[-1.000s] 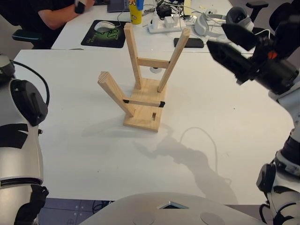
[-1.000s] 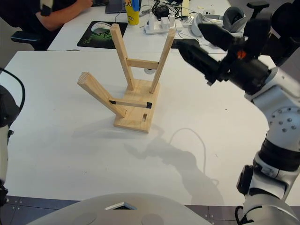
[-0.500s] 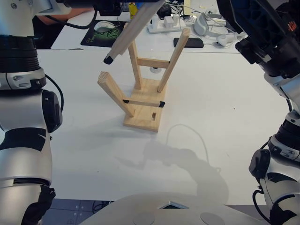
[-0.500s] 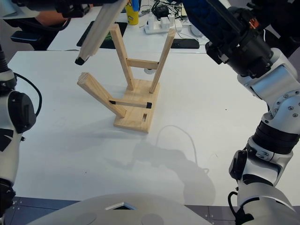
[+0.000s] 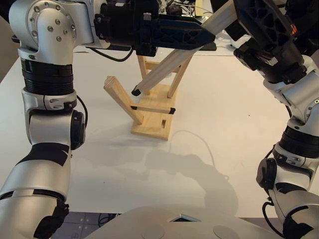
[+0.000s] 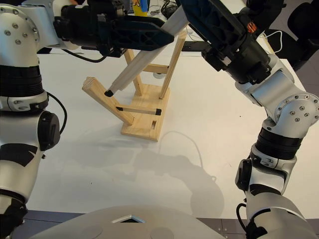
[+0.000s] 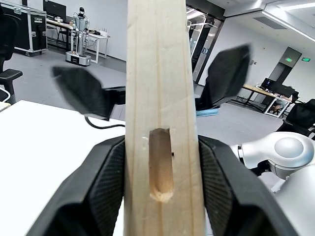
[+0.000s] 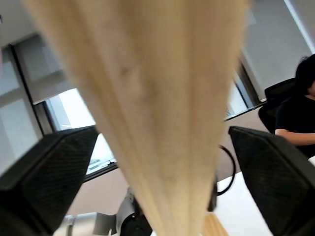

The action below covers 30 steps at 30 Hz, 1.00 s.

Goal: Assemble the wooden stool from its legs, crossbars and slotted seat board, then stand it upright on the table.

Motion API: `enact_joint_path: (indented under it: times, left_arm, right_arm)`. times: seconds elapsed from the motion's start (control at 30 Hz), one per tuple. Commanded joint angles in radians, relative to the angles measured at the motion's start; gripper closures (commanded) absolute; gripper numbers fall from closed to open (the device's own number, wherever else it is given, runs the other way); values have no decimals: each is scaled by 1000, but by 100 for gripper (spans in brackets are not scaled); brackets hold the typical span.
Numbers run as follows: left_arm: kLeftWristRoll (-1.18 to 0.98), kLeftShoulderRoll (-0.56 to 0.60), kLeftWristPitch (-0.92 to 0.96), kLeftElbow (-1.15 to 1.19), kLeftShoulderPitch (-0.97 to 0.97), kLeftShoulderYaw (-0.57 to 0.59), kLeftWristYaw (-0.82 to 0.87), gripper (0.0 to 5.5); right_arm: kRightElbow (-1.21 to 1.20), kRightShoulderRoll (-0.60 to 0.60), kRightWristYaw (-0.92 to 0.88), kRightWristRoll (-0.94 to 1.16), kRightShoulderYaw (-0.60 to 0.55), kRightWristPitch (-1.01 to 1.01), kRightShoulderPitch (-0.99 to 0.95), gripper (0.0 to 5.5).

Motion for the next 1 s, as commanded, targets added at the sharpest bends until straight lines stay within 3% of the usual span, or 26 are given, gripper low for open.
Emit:
enact_joint_path:
  times: [0.03, 0.4, 0.63, 0.67, 1.0]
  left_arm:
    - [17, -11, -35, 31, -5, -1, 6, 343]
    - [15, 6, -27, -26, 50, -26, -2, 343]
    - [23, 30, -36, -122, 104, -12, 67, 343]
    - [26, 33, -41, -127, 107, -16, 70, 307]
    - [58, 116, -74, -112, 114, 0, 69, 168]
  right_arm:
    - [-14, -6, -42, 33, 15, -1, -17, 135]
    - [-19, -8, -70, 50, 25, -11, -10, 304]
    - [-16, -16, -54, 36, 30, 3, 13, 328]
    - [-17, -16, -51, 34, 31, 5, 19, 328]
    - [-27, -3, 22, -39, 1, -33, 120, 345]
